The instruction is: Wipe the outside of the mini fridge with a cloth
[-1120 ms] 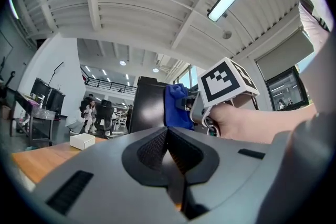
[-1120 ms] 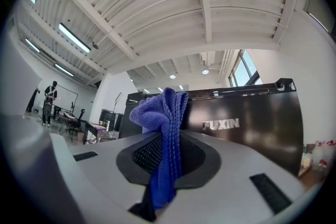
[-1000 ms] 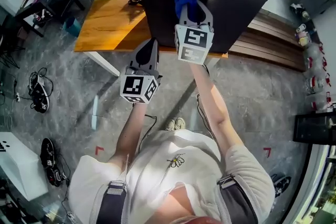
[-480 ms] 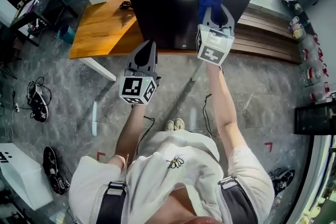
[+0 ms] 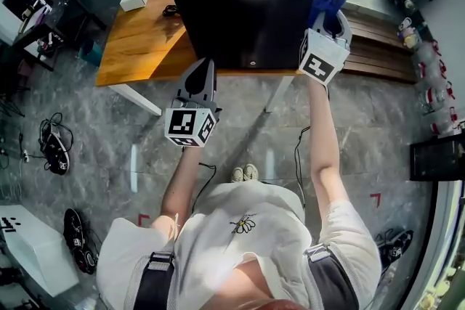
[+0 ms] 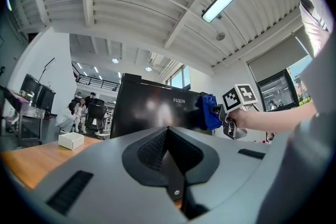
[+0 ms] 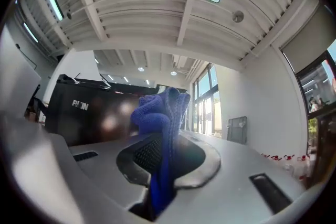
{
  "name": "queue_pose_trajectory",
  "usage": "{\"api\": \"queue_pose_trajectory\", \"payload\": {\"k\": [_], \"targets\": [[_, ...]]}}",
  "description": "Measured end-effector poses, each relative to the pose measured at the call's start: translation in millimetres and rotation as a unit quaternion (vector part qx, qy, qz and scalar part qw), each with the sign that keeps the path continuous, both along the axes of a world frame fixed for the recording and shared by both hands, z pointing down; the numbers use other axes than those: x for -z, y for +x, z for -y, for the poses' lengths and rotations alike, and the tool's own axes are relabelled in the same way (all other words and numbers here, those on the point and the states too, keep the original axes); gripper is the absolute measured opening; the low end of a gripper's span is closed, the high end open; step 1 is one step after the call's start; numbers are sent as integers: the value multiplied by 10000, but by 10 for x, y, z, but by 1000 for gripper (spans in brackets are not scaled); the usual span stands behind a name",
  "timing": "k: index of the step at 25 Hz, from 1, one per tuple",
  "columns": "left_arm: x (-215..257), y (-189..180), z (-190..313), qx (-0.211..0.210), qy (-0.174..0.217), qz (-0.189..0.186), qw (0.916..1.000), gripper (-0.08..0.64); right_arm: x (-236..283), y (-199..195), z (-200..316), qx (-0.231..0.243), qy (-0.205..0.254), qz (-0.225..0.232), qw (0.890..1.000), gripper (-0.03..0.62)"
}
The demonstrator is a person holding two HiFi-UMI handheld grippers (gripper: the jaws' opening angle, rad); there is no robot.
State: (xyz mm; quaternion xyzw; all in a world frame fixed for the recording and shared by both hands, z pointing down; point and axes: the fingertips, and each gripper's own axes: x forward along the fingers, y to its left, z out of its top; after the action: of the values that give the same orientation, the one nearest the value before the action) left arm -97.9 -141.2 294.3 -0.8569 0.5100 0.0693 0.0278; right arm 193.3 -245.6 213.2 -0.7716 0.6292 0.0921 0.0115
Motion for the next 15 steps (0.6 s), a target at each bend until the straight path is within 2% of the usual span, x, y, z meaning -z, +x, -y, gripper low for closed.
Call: {"api": "queue_pose_trajectory", "payload": {"k": [9, 15], "targets": [[9, 30, 13, -19, 34, 18, 10000, 5, -66, 450, 20, -536, -88, 38, 9985, 61], [9, -12, 5, 38, 44, 26, 10000, 5, -109, 750, 72, -815, -177, 268, 9962, 61]]}}
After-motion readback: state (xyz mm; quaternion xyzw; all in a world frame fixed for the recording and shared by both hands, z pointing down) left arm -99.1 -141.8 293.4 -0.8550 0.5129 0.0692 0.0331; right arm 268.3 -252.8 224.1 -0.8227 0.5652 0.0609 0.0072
